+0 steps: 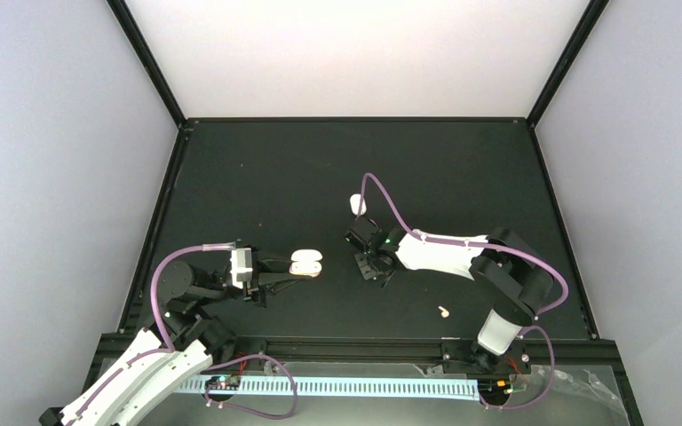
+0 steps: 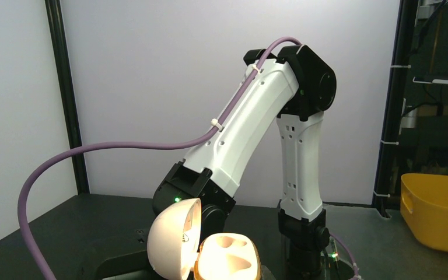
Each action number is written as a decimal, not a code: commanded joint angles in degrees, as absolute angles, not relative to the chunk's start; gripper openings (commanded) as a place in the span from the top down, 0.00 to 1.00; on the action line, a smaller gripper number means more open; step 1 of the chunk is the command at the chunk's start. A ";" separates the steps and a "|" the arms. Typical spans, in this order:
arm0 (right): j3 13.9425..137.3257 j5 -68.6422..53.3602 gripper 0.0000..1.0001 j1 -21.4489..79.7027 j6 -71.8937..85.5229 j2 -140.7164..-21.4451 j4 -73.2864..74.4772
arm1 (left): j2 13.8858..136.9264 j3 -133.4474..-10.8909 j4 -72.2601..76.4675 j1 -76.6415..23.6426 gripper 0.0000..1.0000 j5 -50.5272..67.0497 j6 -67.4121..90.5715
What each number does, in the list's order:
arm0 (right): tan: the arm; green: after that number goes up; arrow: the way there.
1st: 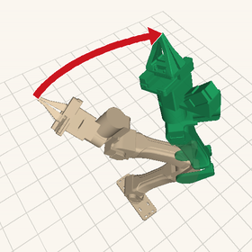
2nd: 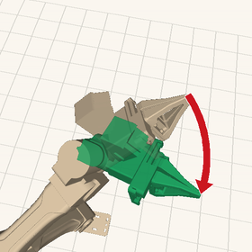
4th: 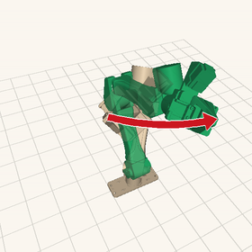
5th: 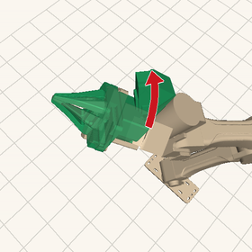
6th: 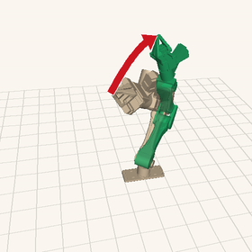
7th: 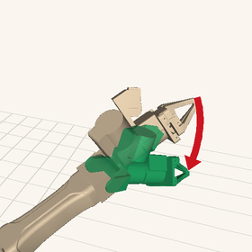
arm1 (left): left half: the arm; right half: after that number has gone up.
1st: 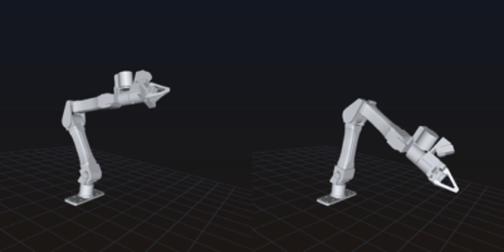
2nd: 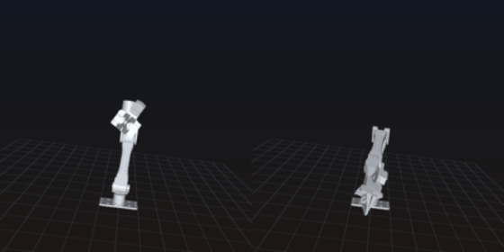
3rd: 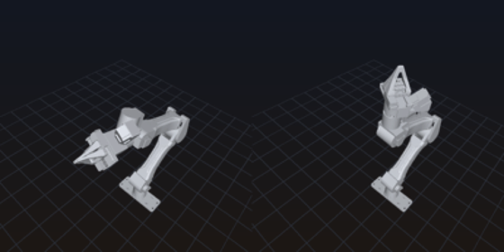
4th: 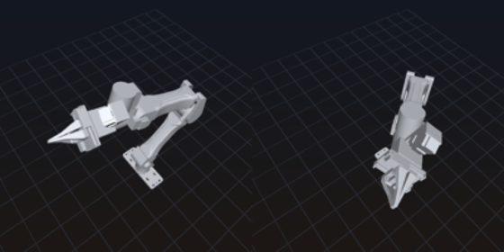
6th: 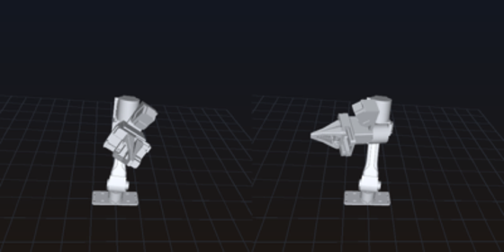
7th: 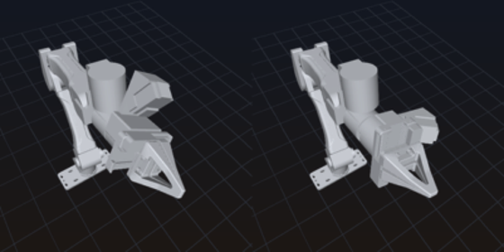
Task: Insert the wireless bluetooth earbuds into the charging case
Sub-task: Pick up the earbud from the center of the board, then place the earbud in the charging case.
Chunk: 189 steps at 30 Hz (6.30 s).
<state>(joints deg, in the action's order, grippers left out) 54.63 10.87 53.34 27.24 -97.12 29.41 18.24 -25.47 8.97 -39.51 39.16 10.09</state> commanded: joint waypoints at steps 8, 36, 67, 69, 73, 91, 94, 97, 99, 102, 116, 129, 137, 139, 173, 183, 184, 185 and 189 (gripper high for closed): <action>54.93 11.59 0.63 53.70 27.92 -97.98 28.93 | 17.48 -26.19 8.94 -39.78 0.98 39.36 9.95; 53.94 9.48 0.85 53.66 28.65 -97.59 27.19 | 17.83 -26.19 8.97 -39.80 0.98 39.19 9.93; 48.13 2.60 0.99 53.52 19.64 -48.99 5.28 | 16.56 -25.92 15.09 -39.85 0.98 36.26 11.85; 49.41 -0.20 0.99 53.52 17.73 -45.21 5.03 | 17.25 -26.08 17.55 -39.82 0.99 36.04 12.48; 52.10 -7.11 0.99 53.39 16.10 -40.99 3.81 | 18.85 -26.44 22.54 -39.85 0.98 36.40 13.70; 61.66 -40.22 0.99 52.56 32.28 -45.95 -11.56 | 26.87 -28.71 37.74 -39.92 0.99 45.53 20.95; 62.70 -45.70 0.99 52.48 34.34 -48.10 -13.89 | 27.36 -28.65 39.28 -40.06 0.98 46.36 20.75; 63.51 -49.15 0.99 52.47 34.89 -49.46 -14.37 | 27.57 -28.57 39.93 -40.12 0.99 46.87 20.24; 63.99 -50.87 0.99 52.47 35.06 -50.09 -14.67 | 27.60 -28.48 40.30 -40.23 0.98 47.09 19.90; 64.50 -51.86 0.99 52.46 34.75 -50.66 -14.31 | 27.60 -28.39 40.51 -40.41 0.98 47.11 19.25; 69.09 -31.27 0.99 52.58 24.12 -51.32 3.15 | 29.10 -28.90 38.22 -40.66 0.98 42.59 14.65; 76.51 -4.92 0.99 63.80 8.63 -54.40 15.71 | 34.93 -30.03 42.06 -41.07 0.98 34.88 5.65; 74.21 1.63 0.99 68.26 8.42 -57.23 14.61 | 37.64 -29.27 44.10 -41.55 0.98 34.45 6.81; 73.74 2.19 0.99 68.61 8.49 -57.91 14.36 | 37.91 -29.27 44.25 -41.59 0.98 34.36 6.92; 66.54 8.44 0.99 69.26 10.37 -57.66 3.51 | 40.87 -28.02 47.60 -42.28 0.98 30.77 13.03; 66.36 8.55 0.99 69.25 10.67 -58.48 3.94 | 40.84 -28.12 47.64 -42.51 0.98 30.28 13.54; 66.36 8.65 0.99 69.26 10.70 -58.49 3.95 | 40.71 -28.12 47.52 -42.54 0.98 30.21 13.45; 66.36 8.66 0.99 69.26 10.72 -58.60 3.93 | 40.63 -28.12 47.50 -42.54 0.98 30.21 13.45; 66.36 8.72 0.99 69.26 10.71 -58.96 4.08 | 40.39 -28.04 47.22 -42.55 0.98 29.95 13.44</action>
